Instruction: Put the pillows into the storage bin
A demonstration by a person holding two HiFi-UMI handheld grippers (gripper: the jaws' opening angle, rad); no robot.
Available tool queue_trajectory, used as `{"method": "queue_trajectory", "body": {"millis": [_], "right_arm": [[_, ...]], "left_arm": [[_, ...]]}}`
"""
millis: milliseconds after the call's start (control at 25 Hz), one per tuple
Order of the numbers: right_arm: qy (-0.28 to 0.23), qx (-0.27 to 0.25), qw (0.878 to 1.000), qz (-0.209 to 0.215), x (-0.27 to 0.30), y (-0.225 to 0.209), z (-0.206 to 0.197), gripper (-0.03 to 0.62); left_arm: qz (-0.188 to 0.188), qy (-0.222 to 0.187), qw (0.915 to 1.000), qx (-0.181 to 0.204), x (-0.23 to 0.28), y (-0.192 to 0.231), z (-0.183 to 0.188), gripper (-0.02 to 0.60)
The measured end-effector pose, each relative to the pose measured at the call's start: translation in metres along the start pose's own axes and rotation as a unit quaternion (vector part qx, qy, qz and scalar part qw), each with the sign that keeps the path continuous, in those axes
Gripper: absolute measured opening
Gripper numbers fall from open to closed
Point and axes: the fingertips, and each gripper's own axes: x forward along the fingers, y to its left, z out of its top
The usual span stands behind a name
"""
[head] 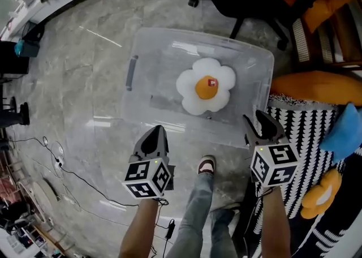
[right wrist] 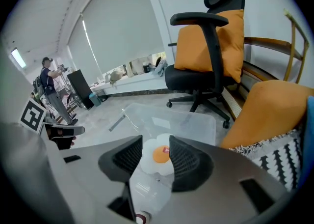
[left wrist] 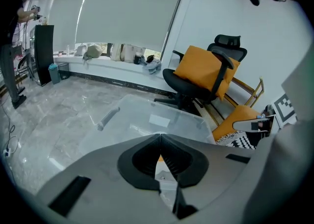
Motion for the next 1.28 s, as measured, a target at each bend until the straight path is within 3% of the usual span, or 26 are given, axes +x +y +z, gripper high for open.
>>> {"method": "queue_trajectory", "body": {"millis": [320, 720, 1000, 1280], "right_arm": [[-0.011, 0.029, 0.999, -0.035, -0.064, -0.039, -0.021, 0.17], [-0.021, 0.074, 0.991, -0.112, -0.192, -0.108, -0.082, 0.17], [-0.029, 0.126, 0.976, -0.178, -0.289, -0.159, -0.155, 0.17], [-0.023, 0.204, 0.948, -0.244, -0.374, -0.202, -0.256, 0.17]], "left_arm": [[-0.033, 0.009, 0.9993, 0.017, -0.003, -0.058, -0.013, 0.011], [-0.11, 0.021, 0.9927, 0.044, -0.011, -0.19, -0.041, 0.011], [-0.169, 0.051, 0.9797, 0.095, -0.029, -0.295, -0.089, 0.011], [-0.235, 0.092, 0.9564, 0.146, -0.04, -0.398, -0.161, 0.011]]}}
